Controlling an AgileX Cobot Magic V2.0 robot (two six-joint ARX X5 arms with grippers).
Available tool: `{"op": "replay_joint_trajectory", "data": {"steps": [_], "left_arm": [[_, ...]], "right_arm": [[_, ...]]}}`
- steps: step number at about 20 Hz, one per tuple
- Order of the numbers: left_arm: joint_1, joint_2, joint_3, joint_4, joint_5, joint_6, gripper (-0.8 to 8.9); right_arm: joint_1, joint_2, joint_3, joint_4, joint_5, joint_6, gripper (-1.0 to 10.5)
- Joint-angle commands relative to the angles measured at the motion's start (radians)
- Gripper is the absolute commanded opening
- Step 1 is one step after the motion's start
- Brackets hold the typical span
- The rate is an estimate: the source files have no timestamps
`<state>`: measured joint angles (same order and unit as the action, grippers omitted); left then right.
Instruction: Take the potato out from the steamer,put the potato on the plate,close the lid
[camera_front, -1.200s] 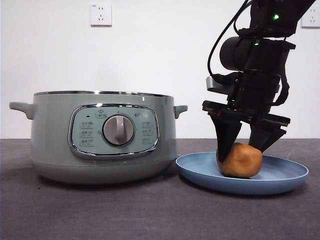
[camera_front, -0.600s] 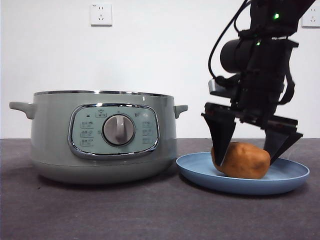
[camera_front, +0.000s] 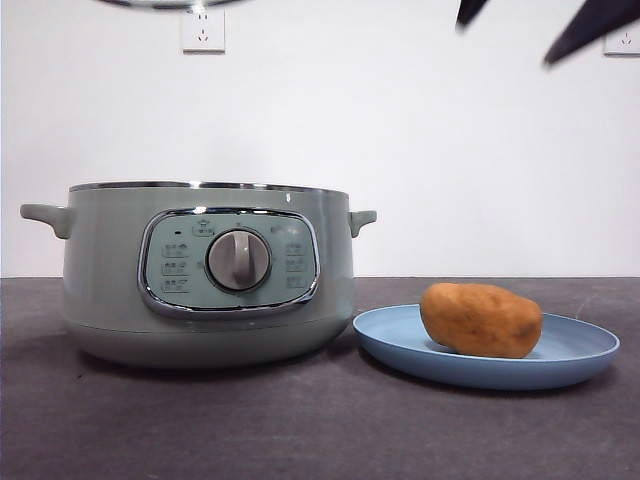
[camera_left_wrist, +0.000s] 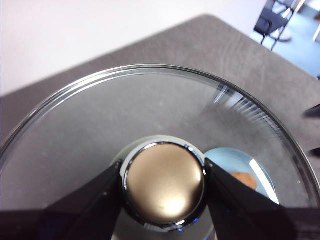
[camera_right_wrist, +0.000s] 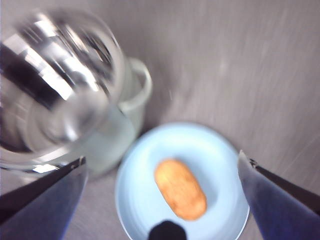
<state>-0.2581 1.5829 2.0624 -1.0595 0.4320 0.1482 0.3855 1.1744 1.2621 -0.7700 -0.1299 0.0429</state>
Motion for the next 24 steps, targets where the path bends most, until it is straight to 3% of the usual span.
{"op": "replay_joint_trajectory", "data": {"steps": [1,6,12,18,24], "left_arm": [[-0.018,0.019,-0.028,0.061,-0.003,0.01,-0.08],[-0.078,0.024,-0.245,0.215,-0.116,-0.001,-0.08],[-0.122,0.024,-0.486,0.415,-0.126,-0.045,-0.08],[-0.129,0.024,-0.626,0.49,-0.172,-0.044,-0.08],[-0.129,0.024,-0.658,0.47,-0.205,-0.054,-0.08]], "right_arm": [[0.0,-0.072,0.0,-0.02,0.003,0.018,5.0],[-0.025,-0.159,0.0,-0.089,0.006,0.021,5.0],[-0.053,-0.16,0.0,-0.144,0.006,0.02,5.0],[-0.053,-0.16,0.0,-0.145,0.006,0.021,5.0],[-0.053,-0.16,0.0,-0.144,0.006,0.028,5.0]]}}
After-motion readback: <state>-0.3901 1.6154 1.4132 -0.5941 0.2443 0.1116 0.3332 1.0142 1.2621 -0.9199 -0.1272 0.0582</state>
